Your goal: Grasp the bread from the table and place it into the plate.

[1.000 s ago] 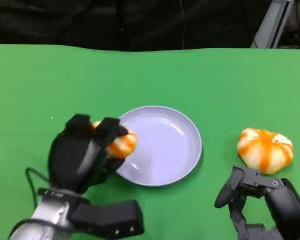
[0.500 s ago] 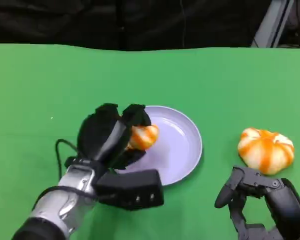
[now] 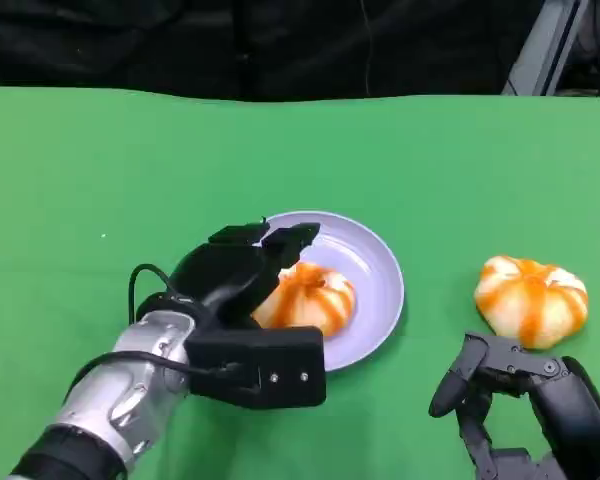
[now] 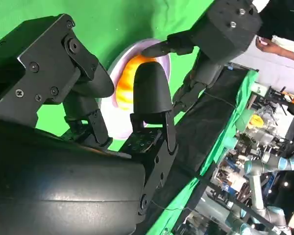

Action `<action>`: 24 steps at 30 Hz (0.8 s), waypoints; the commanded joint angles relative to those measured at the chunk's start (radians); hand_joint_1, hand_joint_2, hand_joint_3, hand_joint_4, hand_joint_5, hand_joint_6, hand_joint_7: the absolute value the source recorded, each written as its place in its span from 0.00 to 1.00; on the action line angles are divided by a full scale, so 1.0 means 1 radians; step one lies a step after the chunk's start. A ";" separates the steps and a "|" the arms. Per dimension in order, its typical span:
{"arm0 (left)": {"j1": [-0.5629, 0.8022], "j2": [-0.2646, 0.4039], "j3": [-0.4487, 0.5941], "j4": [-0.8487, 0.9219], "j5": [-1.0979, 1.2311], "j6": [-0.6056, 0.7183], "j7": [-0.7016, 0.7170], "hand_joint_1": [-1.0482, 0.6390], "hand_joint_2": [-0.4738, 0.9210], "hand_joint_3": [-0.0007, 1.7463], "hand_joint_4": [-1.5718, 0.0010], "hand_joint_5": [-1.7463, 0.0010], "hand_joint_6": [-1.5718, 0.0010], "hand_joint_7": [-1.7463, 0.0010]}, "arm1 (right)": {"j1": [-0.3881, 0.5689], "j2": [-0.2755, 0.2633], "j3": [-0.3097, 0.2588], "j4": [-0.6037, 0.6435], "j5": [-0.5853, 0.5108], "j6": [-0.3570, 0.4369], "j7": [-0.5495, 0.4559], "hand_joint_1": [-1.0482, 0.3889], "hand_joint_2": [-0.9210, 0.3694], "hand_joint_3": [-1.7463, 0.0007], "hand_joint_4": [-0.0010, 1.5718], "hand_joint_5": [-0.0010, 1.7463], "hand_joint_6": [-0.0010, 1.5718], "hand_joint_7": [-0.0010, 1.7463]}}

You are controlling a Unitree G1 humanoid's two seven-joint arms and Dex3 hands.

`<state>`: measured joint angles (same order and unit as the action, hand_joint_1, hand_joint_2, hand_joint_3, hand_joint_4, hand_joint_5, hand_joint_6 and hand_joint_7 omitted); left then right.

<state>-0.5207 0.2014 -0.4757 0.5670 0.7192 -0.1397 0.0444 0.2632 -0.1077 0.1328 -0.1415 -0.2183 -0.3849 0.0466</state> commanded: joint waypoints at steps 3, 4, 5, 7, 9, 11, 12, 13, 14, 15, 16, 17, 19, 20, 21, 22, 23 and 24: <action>0.072 0.075 0.035 -0.121 -0.039 -0.006 -0.038 0.14 1.00 0.11 1.00 1.00 1.00 1.00 | -0.002 -0.006 -0.007 0.002 0.008 -0.009 -0.004 0.80 0.46 0.18 0.53 0.93 0.50 0.76; 0.090 0.087 0.046 -0.147 -0.047 -0.011 -0.036 0.15 1.00 0.11 1.00 1.00 0.99 1.00 | -0.004 -0.007 -0.007 0.006 0.006 -0.016 -0.006 0.80 0.46 0.18 0.52 0.93 0.50 0.76; 0.106 0.097 0.055 -0.170 -0.054 -0.018 -0.034 0.15 1.00 0.10 1.00 1.00 0.99 0.99 | -0.004 -0.006 -0.007 0.007 0.003 -0.017 -0.008 0.81 0.46 0.18 0.53 0.93 0.50 0.76; 0.143 0.122 0.074 -0.220 -0.066 -0.031 -0.037 0.16 1.00 0.10 1.00 1.00 0.98 0.99 | -0.002 -0.005 -0.007 0.003 0.002 -0.012 -0.008 0.81 0.46 0.17 0.53 0.92 0.50 0.76; 0.188 0.149 0.096 -0.266 -0.083 -0.060 -0.026 0.16 1.00 0.11 0.99 0.99 0.96 0.98 | -0.001 -0.006 -0.008 0.001 0.006 -0.011 -0.005 0.80 0.46 0.17 0.52 0.92 0.50 0.76; 0.232 0.168 0.124 -0.297 -0.111 -0.100 -0.013 0.20 1.00 0.10 0.94 0.97 0.92 0.97 | 0.000 -0.005 -0.008 -0.002 0.006 -0.011 -0.005 0.80 0.46 0.18 0.53 0.93 0.50 0.76; 0.258 0.174 0.142 -0.309 -0.134 -0.128 -0.005 0.22 1.00 0.09 0.92 0.96 0.90 0.96 | 0.001 -0.006 -0.009 -0.003 0.004 -0.010 -0.005 0.80 0.46 0.18 0.52 0.93 0.50 0.76; 0.285 0.180 0.162 -0.317 -0.157 -0.164 0.007 0.25 1.00 0.09 0.89 0.94 0.87 0.95 | 0.001 -0.006 -0.009 -0.003 0.006 -0.010 -0.004 0.80 0.46 0.18 0.52 0.93 0.50 0.76; 0.308 0.184 0.179 -0.320 -0.176 -0.197 0.020 0.27 1.00 0.08 0.87 0.93 0.85 0.95 | 0.000 -0.006 -0.009 -0.001 0.010 -0.012 -0.003 0.80 0.46 0.18 0.52 0.93 0.50 0.76; 0.334 0.188 0.198 -0.324 -0.201 -0.233 0.029 0.29 1.00 0.08 0.84 0.91 0.82 0.94 | 0.000 -0.006 -0.010 0.000 0.012 -0.014 -0.002 0.80 0.46 0.17 0.52 0.93 0.50 0.76; 0.359 0.188 0.217 -0.327 -0.226 -0.267 0.037 0.31 1.00 0.08 0.81 0.89 0.80 0.93 | 0.000 -0.007 -0.010 -0.001 0.013 -0.013 0.000 0.80 0.46 0.17 0.53 0.93 0.50 0.76; 0.385 0.189 0.235 -0.329 -0.243 -0.302 0.052 0.33 1.00 0.08 0.79 0.88 0.78 0.93 | 0.000 -0.008 -0.010 -0.003 0.013 -0.012 0.001 0.80 0.46 0.18 0.53 0.94 0.50 0.76; 0.427 0.184 0.267 -0.322 -0.272 -0.373 0.085 0.36 1.00 0.09 0.72 0.83 0.71 0.91 | 0.000 -0.009 -0.011 -0.007 0.011 -0.007 0.001 0.80 0.46 0.18 0.52 0.94 0.50 0.76; 0.450 0.177 0.284 -0.320 -0.292 -0.404 0.098 0.37 1.00 0.08 0.69 0.81 0.68 0.90 | 0.001 -0.008 -0.010 -0.009 0.007 -0.004 0.000 0.79 0.46 0.18 0.52 0.94 0.50 0.76; 0.467 0.170 0.298 -0.314 -0.311 -0.435 0.108 0.38 1.00 0.08 0.66 0.79 0.64 0.90 | 0.001 -0.008 -0.010 -0.011 0.005 -0.001 -0.001 0.79 0.46 0.18 0.52 0.94 0.50 0.77; 0.486 0.163 0.311 -0.312 -0.336 -0.464 0.112 0.41 1.00 0.08 0.62 0.76 0.59 0.88 | 0.001 -0.007 -0.010 -0.010 0.006 -0.001 -0.001 0.79 0.46 0.18 0.52 0.94 0.50 0.76; 0.497 0.158 0.320 -0.310 -0.351 -0.485 0.111 0.43 1.00 0.09 0.60 0.73 0.56 0.88 | 0.000 -0.006 -0.010 -0.009 0.008 -0.002 0.000 0.79 0.46 0.18 0.52 0.94 0.50 0.76; 0.511 0.150 0.331 -0.309 -0.374 -0.508 0.110 0.44 1.00 0.09 0.60 0.72 0.54 0.88 | 0.000 -0.005 -0.009 -0.008 0.008 -0.002 -0.001 0.79 0.46 0.18 0.52 0.94 0.50 0.76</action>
<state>-0.0431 0.3627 -0.1764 0.2539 0.3944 -0.5953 0.1384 0.2612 -0.1076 0.1294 -0.1412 -0.2202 -0.3927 0.0472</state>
